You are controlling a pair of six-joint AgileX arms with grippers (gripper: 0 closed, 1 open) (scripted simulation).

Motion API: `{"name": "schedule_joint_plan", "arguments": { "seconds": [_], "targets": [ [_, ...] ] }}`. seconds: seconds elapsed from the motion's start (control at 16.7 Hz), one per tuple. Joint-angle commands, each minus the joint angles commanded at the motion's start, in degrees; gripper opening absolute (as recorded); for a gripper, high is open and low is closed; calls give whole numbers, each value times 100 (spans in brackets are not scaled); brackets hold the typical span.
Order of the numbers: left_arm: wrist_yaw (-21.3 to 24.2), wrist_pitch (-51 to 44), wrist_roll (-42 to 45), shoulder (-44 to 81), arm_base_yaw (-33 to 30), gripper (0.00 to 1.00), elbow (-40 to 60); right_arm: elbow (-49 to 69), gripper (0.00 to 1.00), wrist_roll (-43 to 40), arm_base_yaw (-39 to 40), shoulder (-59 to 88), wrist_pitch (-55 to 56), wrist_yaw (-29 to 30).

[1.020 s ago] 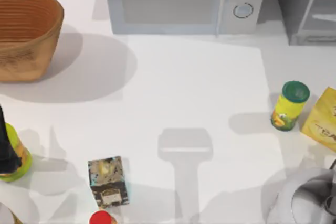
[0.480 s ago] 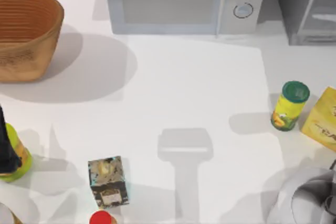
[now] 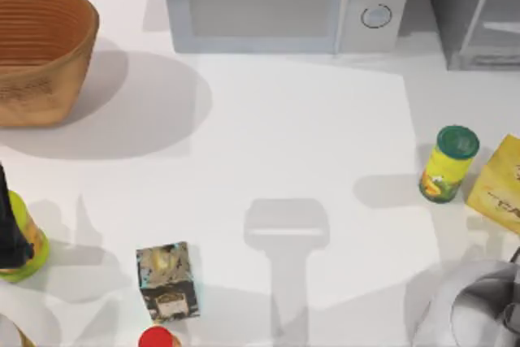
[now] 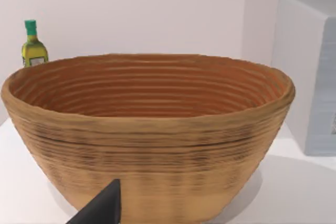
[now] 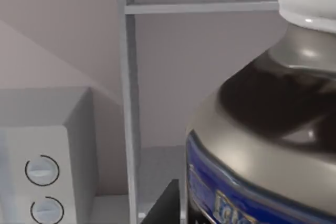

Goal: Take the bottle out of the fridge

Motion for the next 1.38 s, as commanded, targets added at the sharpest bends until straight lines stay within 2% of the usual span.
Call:
{"name": "schedule_joint_plan", "arguments": {
  "seconds": [0.3, 0.66, 0.9, 1.14, 1.38],
  "targets": [
    [0, 0, 0, 0, 0, 100, 0, 993, 0, 111, 1313, 2606, 1559, 1548],
    [0, 0, 0, 0, 0, 100, 0, 1888, 0, 241, 3454, 6348, 3301, 3652],
    [0, 0, 0, 0, 0, 100, 0, 2414, 0, 238, 4786, 8157, 4374, 4820],
    [0, 0, 0, 0, 0, 100, 0, 2797, 0, 179, 5695, 9071, 5140, 5525],
    [0, 0, 0, 0, 0, 100, 0, 2878, 0, 159, 5889, 9207, 5294, 5661]
  ]
}}
